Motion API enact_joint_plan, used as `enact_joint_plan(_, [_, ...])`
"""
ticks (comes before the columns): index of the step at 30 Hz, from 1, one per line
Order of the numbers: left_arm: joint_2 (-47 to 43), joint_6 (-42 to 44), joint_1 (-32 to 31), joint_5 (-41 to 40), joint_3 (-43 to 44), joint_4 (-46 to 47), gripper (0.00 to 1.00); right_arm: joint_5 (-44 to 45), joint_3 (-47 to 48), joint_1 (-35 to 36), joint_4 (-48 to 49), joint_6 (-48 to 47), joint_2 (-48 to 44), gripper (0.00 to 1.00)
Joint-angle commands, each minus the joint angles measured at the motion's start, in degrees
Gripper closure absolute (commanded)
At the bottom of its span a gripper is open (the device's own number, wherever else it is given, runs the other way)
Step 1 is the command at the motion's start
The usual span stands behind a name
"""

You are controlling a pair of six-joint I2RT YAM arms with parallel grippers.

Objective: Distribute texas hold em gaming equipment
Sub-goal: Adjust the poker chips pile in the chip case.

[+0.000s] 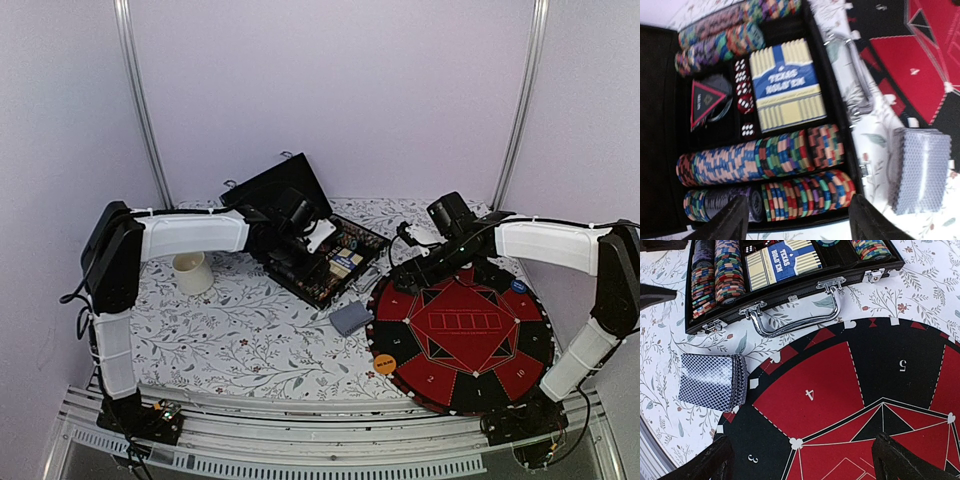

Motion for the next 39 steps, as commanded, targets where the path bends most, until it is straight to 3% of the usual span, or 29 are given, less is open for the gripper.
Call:
enact_joint_plan(1, [-1.3, 2.06, -1.88, 2.94, -1.6, 2.55, 0.28, -1.11, 0.29, -0.28, 0.29, -0.31, 0.8, 0.02])
enact_joint_plan(13, [3.89, 2.22, -2.22, 4.64, 0.06, 0.42, 0.4, -1.29, -0.65, -0.29, 0.42, -0.57, 0.64, 0.02])
enact_joint_plan(19, [5.03, 2.14, -2.11, 2.04, 0.17, 0.09, 0.41, -1.57, -0.57, -0.36, 0.39, -0.66, 0.8, 0.02])
enact_joint_plan(25, [5.57, 1.83, -1.59, -2.12, 0.33, -0.15, 0.48, -1.54, -0.62, -0.37, 0.31, -0.73, 0.63, 0.02])
enact_joint_plan(36, [5.24, 1.88, -1.29, -4.77, 0.01, -1.33, 0.47, -2.05, -0.51, -0.35, -0.03, -0.84, 0.8, 0.02])
enact_joint_plan(39, [3.78, 1.87, -1.52, -1.38, -0.02, -0.69, 0.47, -2.19, -0.54, -0.38, -0.17, -0.84, 0.89, 0.02])
